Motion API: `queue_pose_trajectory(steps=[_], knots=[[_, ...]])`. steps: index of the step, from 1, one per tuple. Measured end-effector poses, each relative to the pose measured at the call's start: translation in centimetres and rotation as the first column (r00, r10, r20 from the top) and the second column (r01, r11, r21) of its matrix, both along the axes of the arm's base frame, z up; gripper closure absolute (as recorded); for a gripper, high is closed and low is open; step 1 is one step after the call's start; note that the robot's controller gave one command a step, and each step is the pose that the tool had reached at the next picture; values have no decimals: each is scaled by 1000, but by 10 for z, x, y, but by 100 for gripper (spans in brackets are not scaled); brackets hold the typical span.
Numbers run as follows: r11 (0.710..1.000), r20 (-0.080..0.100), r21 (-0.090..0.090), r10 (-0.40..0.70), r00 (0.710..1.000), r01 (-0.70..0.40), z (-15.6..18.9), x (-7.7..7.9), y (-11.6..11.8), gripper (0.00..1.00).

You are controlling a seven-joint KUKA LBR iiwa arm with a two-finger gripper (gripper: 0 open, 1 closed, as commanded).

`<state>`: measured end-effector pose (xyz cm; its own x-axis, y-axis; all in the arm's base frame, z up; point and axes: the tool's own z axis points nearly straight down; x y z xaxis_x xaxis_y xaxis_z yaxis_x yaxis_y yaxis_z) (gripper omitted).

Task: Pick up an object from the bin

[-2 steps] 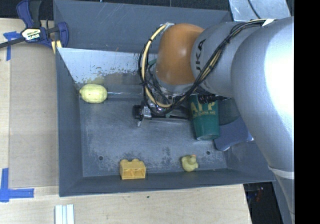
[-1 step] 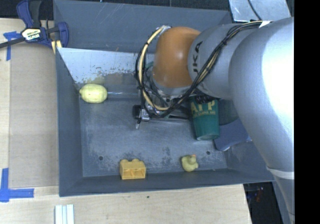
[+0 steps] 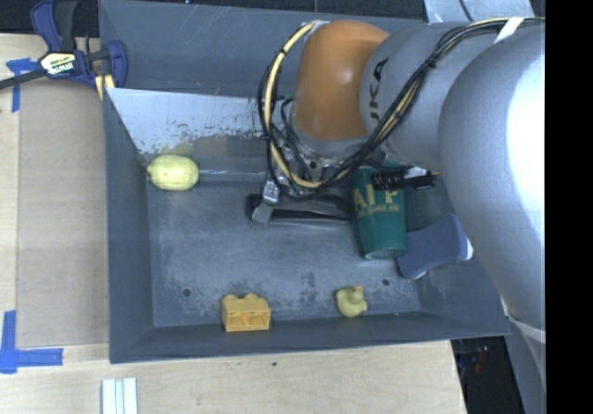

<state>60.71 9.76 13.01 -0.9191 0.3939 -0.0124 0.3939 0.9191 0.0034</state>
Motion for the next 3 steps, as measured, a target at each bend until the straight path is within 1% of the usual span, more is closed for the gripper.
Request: queue_pose_trajectory(steps=[1,2,3], knots=[[990,-2,-2,138,990,-138,75,-33,-14,0],[986,18,-3,169,986,-169,91,-29,-15,0],[993,2,-1,121,993,-121,55,-26,-6,0]])
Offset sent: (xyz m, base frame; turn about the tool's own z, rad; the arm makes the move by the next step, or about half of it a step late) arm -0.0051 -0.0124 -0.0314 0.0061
